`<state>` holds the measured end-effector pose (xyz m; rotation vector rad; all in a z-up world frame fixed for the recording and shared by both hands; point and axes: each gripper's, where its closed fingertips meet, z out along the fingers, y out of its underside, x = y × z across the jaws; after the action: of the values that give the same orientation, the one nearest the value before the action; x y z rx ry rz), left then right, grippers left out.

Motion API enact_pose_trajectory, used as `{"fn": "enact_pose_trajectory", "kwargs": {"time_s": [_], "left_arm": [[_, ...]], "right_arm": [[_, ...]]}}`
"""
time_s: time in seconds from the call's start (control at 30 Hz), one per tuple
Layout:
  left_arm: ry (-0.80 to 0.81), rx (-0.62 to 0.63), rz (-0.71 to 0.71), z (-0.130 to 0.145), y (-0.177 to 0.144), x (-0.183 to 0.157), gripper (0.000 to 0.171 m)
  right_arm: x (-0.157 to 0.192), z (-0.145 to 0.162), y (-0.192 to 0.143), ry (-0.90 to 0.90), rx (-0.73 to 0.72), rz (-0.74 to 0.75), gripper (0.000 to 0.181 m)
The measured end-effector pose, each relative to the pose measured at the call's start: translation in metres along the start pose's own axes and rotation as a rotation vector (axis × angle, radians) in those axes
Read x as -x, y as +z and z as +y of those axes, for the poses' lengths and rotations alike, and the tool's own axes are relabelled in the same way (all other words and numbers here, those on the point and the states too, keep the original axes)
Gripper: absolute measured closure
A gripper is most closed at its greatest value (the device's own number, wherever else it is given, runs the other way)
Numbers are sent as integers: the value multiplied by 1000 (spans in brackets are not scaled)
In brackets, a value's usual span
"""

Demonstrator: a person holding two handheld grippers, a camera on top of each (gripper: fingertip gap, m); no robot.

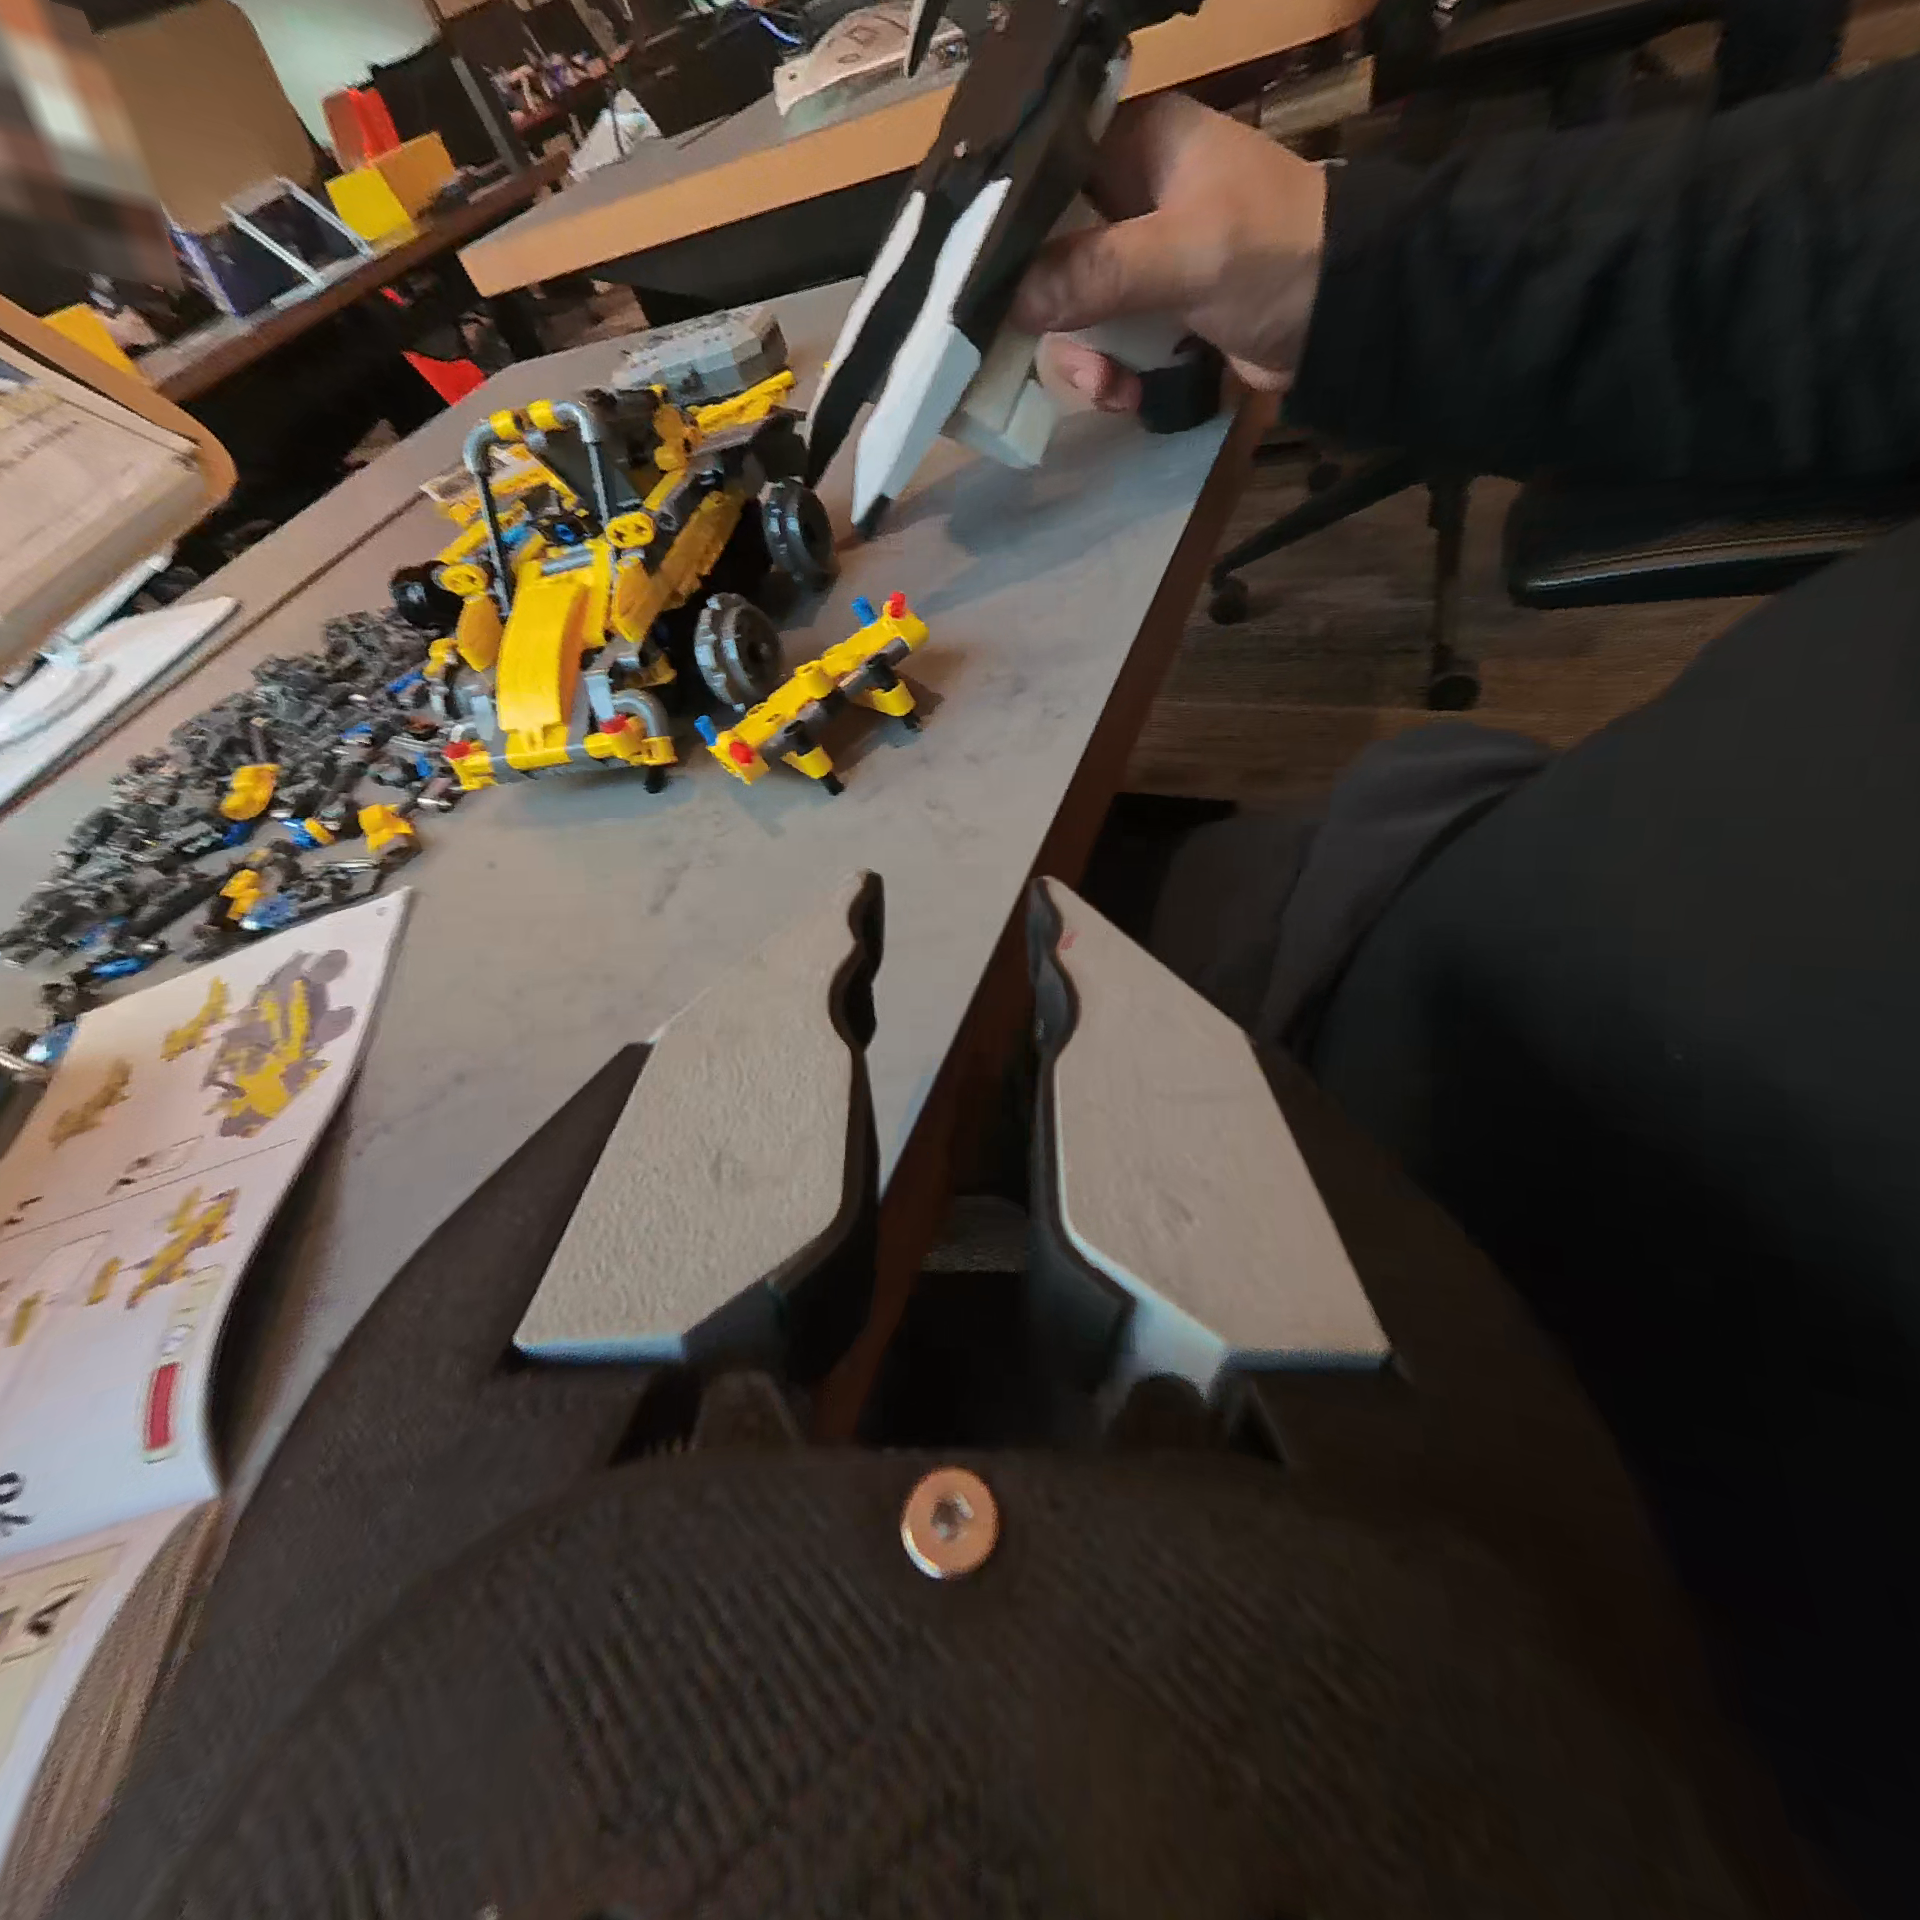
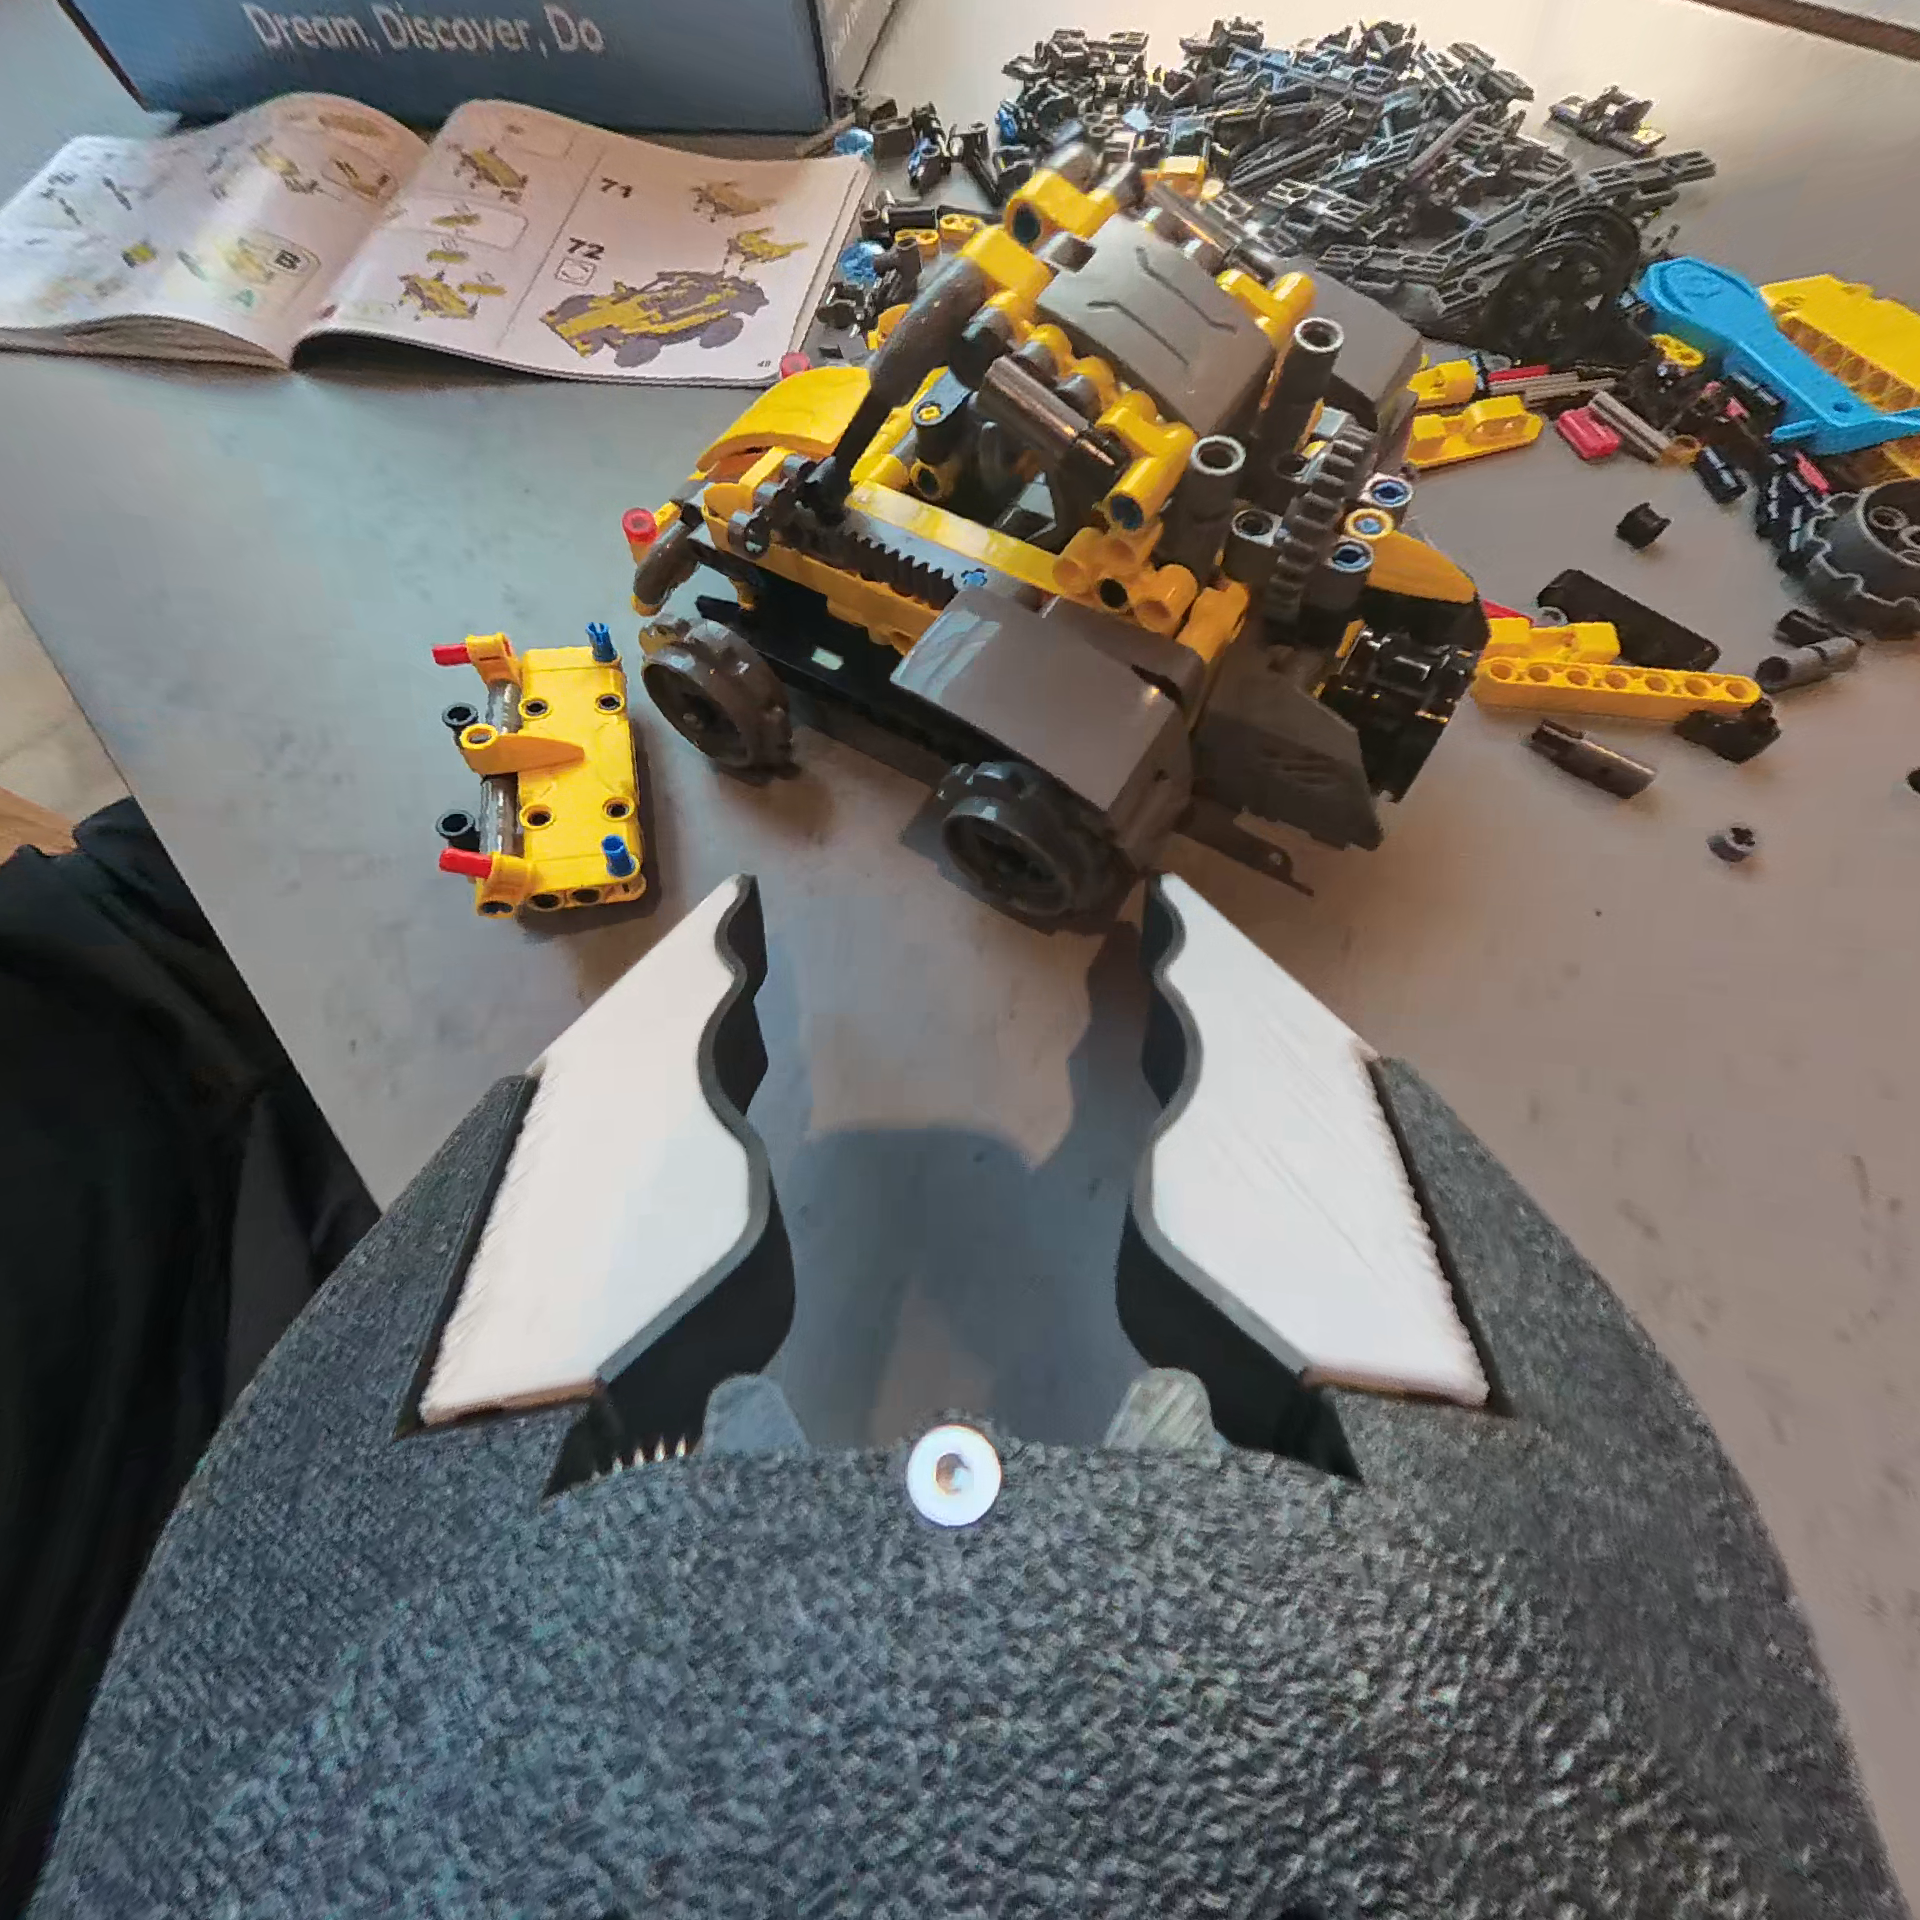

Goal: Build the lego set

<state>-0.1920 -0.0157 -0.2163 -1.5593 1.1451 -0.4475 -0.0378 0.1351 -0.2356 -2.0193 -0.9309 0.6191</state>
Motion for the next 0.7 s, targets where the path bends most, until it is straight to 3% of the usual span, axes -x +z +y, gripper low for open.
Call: {"fn": "enact_pose_trajectory", "kwargs": {"time_s": [0.17,0.4,0.7], "left_arm": [[-53,12,20,7,-2,-5,146],[-80,31,13,13,-6,0,150],[-14,15,72,2,9,-9,154]], "right_arm": [[-1,-5,5,-13,-5,-17,114],[2,-5,8,-69,2,-4,106],[16,-15,-14,-77,-132,-51,111]]}}
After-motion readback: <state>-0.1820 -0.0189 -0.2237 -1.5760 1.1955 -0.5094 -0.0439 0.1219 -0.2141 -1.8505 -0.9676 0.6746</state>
